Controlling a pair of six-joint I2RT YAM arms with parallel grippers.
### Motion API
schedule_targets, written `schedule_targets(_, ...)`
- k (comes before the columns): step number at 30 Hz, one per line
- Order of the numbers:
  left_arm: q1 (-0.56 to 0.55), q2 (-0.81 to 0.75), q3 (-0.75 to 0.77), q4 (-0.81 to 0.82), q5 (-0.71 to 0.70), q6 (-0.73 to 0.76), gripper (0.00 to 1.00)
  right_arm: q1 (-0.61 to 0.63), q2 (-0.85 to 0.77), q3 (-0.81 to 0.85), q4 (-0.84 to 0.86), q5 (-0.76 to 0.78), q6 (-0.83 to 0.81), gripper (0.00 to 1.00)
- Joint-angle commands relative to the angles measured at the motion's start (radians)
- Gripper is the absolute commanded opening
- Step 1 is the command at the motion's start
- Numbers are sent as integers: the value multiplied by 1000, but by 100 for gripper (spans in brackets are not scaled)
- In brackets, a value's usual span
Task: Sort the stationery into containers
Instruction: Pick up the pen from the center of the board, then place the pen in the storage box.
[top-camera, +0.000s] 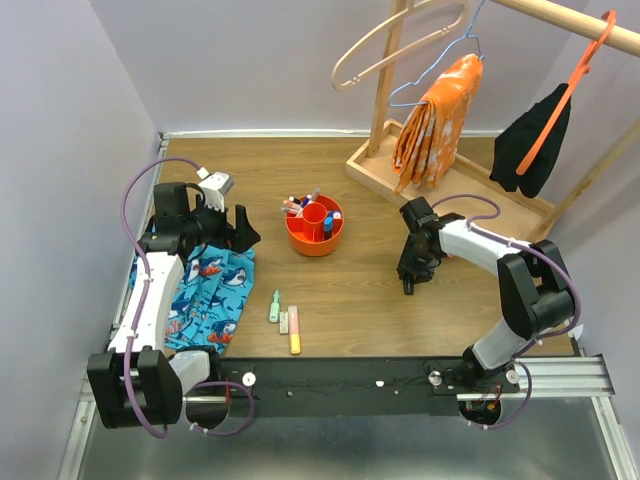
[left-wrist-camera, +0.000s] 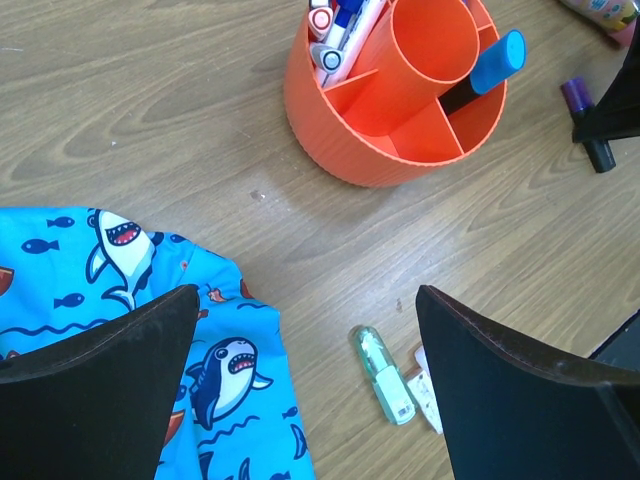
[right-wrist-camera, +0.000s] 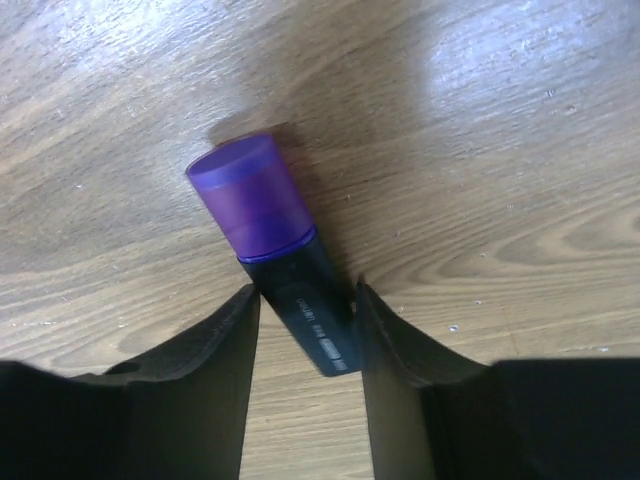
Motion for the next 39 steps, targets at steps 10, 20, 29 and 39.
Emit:
schedule_targets(10, 3, -51, -47, 37, 22, -22, 99, -6, 23, -76, 140, -65, -181, 0)
schedule_targets(20, 3, -69, -48, 40, 25, -14, 99, 153, -242, -8, 213, -307, -340, 1)
schedule_targets(29, 3, -41, -28, 51, 40, -14, 99, 315, -387, -31, 664, -313, -512, 0)
schedule_targets(39, 3, -17, -27, 21, 49, 24, 99, 317, -193, -76, 1232, -203, -768, 1)
